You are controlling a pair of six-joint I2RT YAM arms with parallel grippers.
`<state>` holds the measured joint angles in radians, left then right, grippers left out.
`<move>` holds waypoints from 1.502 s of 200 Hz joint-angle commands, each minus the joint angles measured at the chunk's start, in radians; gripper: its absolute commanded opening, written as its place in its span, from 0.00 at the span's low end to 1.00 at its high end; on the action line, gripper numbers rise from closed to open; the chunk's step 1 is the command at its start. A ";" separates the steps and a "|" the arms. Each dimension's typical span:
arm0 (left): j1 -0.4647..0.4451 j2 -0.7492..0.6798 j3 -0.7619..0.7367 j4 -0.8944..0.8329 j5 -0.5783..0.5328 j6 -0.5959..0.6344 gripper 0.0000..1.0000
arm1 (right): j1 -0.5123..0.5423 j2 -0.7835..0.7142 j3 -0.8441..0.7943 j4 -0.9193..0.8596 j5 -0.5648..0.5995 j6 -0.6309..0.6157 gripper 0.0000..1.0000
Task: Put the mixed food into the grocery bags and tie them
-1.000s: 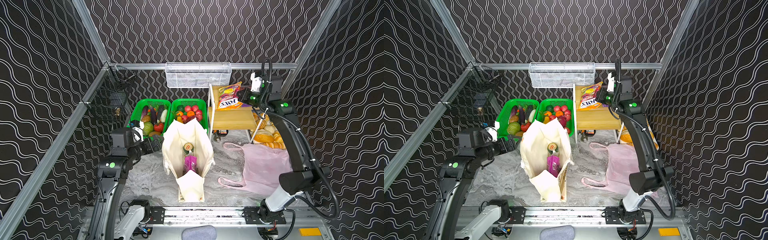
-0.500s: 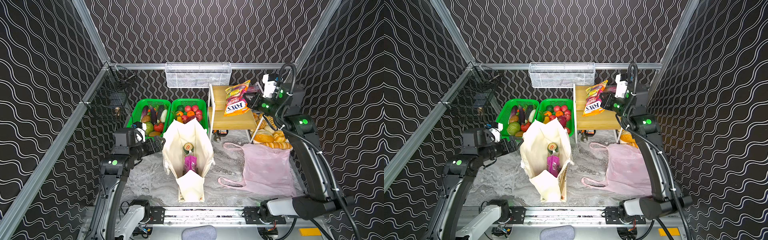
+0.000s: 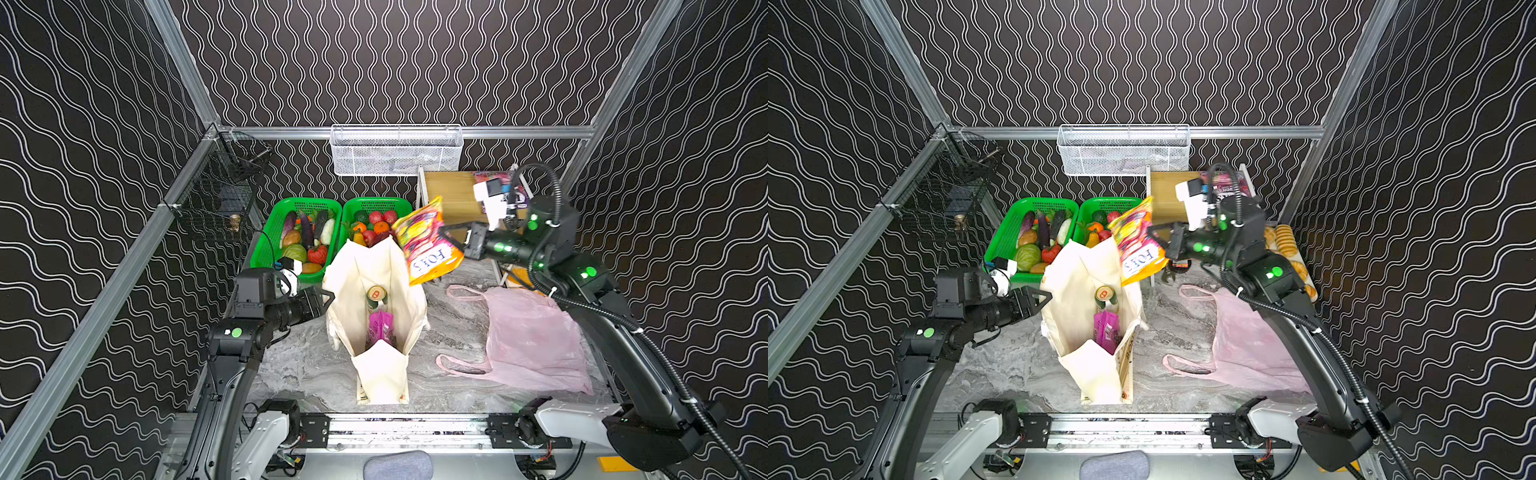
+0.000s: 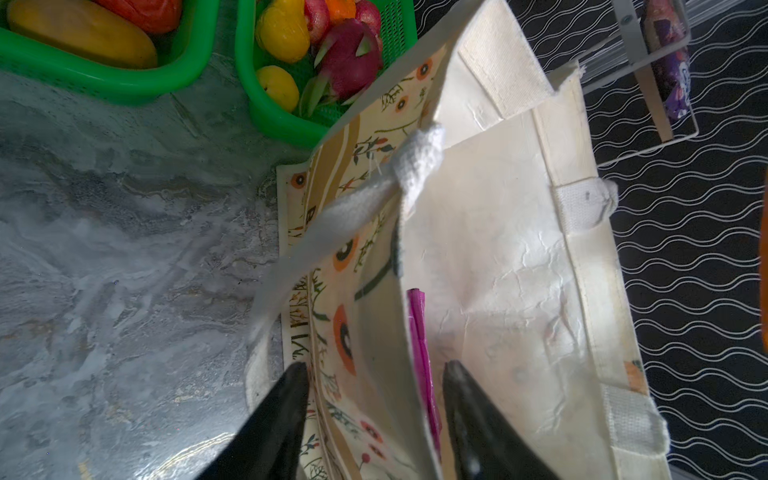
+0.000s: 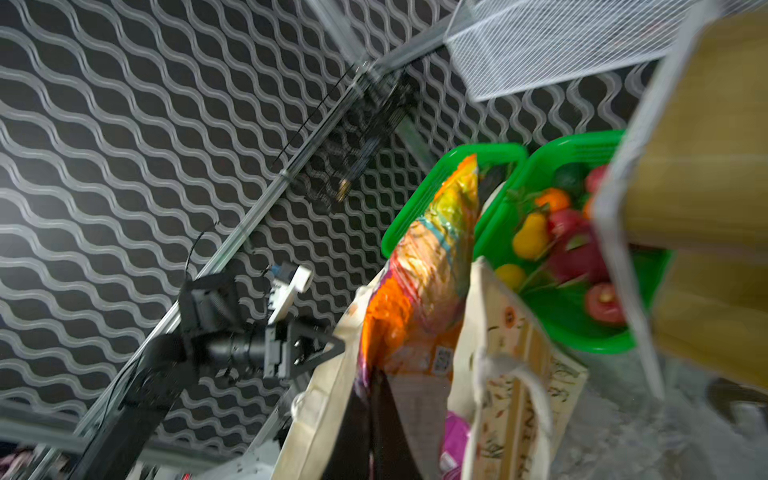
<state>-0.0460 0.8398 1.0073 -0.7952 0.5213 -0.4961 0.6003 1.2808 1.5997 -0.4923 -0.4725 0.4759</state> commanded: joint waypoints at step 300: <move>0.000 0.002 -0.013 0.115 0.037 -0.060 0.06 | 0.444 0.035 -0.107 -0.096 0.613 0.110 0.53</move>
<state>-0.0460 0.8391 0.9825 -0.7132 0.5568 -0.5690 1.0470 1.4010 1.5455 -0.6964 0.0166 0.6319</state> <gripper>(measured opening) 0.066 0.494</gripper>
